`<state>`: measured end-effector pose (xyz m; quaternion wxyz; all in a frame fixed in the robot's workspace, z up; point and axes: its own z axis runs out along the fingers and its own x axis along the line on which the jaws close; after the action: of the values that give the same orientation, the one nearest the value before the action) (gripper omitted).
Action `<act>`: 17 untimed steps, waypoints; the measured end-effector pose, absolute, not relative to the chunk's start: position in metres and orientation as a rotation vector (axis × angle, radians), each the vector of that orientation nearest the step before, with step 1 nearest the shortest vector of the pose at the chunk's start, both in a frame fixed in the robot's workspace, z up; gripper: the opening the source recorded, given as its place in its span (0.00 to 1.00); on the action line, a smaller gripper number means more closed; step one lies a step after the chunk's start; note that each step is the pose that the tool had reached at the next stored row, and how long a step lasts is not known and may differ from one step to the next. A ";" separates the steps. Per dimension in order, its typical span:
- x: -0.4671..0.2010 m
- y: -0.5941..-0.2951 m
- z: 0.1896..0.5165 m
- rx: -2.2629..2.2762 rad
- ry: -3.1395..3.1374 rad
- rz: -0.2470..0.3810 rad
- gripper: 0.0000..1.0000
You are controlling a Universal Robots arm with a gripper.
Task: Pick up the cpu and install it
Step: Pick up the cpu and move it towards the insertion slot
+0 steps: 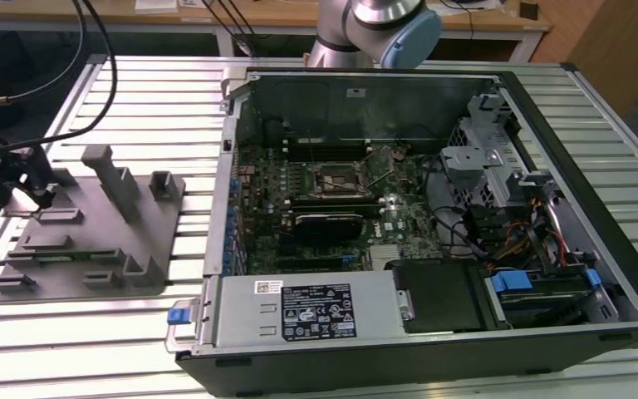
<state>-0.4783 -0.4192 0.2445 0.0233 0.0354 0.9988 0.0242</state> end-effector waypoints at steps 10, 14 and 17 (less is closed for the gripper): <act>-0.478 -0.419 0.257 0.110 3.092 0.075 0.55; -0.478 -0.419 0.263 0.110 3.092 0.075 0.55; -0.478 -0.419 0.267 0.110 3.092 0.075 0.55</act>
<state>-0.4783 -0.4191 0.2669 0.0233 0.0355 0.9988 0.0242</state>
